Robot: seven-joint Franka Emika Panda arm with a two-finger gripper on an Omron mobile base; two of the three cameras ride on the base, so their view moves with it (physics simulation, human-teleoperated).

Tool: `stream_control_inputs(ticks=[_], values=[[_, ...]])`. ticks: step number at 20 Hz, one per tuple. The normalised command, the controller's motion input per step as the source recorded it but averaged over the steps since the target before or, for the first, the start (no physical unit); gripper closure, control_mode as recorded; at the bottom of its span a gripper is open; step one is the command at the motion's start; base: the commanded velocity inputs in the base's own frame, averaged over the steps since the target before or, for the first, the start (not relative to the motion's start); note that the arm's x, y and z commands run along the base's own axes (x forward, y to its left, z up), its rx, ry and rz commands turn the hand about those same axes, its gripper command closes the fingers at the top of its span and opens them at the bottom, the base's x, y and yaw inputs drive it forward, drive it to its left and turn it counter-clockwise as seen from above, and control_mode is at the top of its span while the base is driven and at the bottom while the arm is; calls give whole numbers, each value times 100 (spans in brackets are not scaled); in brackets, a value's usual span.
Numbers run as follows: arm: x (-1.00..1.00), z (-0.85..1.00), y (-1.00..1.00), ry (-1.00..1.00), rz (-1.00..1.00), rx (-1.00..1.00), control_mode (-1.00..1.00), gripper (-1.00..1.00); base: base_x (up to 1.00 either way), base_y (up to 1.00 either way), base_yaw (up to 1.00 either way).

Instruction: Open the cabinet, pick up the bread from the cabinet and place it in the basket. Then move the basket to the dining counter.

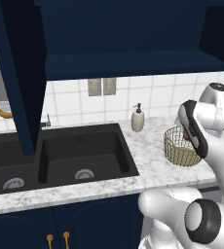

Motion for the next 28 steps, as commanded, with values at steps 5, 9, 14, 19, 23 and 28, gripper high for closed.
stream_control_inputs(ticks=[5, 9, 14, 19, 23, 28], values=[[65, -37, -11, 10, 0, 0, -100, 100, 0, 0, 0], [54, -34, -30, 10, 0, 0, -100, 100, 0, 0, 0], [39, -21, -45, 10, 0, 0, -100, 100, 0, 0, 0], [35, -40, -9, 14, 1, 0, -100, 100, 0, 0, 0], [22, -36, -2, 8, 0, 0, -100, 100, 0, 0, 0], [1, -37, -1, 0, 1, 0, -100, 100, 0, 0, 0]])
